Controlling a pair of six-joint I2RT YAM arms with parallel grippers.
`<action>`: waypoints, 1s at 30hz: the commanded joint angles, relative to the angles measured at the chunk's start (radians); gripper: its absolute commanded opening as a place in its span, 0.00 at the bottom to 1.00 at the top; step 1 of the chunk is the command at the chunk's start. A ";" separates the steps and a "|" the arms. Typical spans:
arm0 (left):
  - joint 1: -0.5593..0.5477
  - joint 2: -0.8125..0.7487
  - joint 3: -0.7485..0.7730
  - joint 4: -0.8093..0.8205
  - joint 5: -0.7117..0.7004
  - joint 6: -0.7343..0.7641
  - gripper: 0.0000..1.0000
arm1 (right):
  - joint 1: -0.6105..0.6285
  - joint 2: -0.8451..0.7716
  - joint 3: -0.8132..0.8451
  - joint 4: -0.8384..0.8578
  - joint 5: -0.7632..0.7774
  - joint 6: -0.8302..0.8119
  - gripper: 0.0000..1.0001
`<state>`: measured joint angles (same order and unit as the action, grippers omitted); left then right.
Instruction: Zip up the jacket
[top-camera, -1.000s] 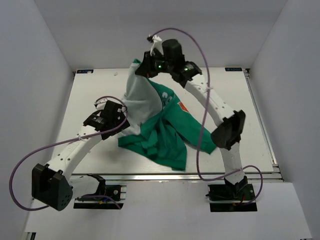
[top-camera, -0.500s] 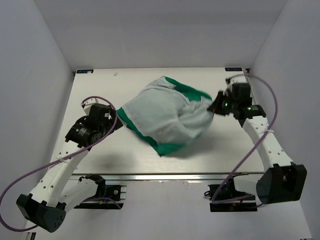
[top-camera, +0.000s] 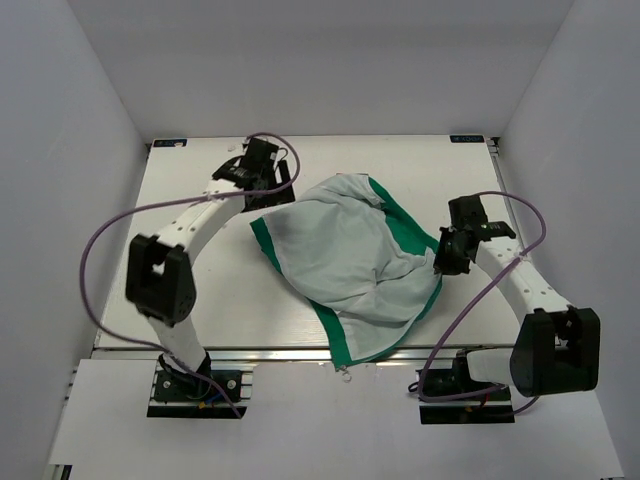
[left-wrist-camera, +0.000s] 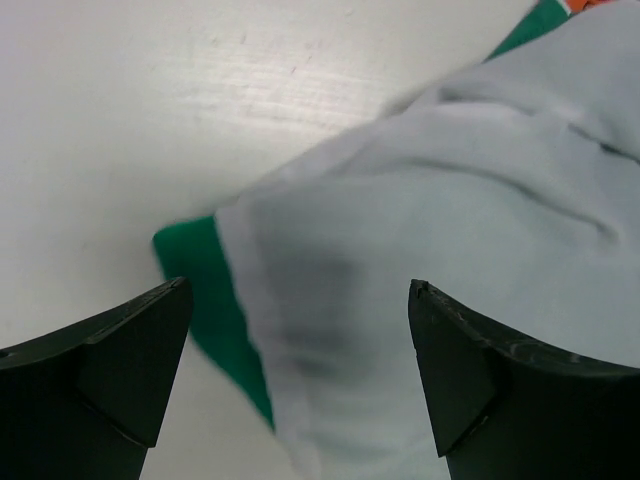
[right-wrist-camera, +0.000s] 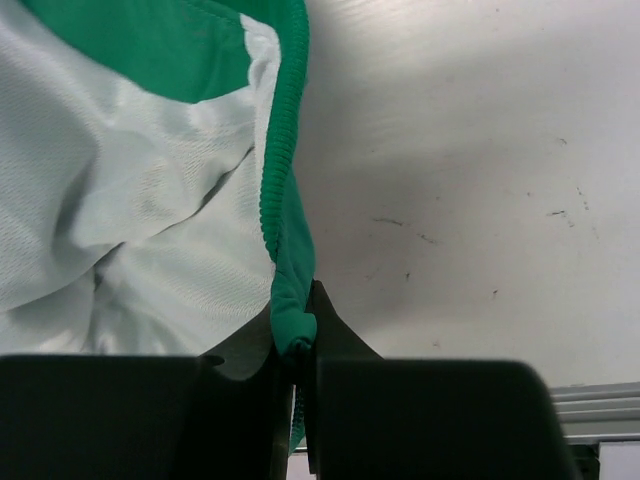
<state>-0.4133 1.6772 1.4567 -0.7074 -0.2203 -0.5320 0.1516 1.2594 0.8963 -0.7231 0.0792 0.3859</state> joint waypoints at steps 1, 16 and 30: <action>0.004 0.158 0.164 0.022 0.052 0.095 0.98 | -0.012 0.026 0.061 0.036 0.036 -0.001 0.00; 0.004 0.454 0.267 0.023 0.152 0.136 0.00 | -0.012 0.060 0.107 0.128 -0.114 -0.056 0.00; -0.245 -0.148 0.082 0.040 -0.244 0.147 0.00 | -0.012 0.063 0.286 0.119 -0.205 -0.048 0.00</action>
<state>-0.4725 1.6676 1.6413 -0.6510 -0.3031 -0.3935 0.1440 1.3434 1.1706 -0.6060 -0.0937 0.3302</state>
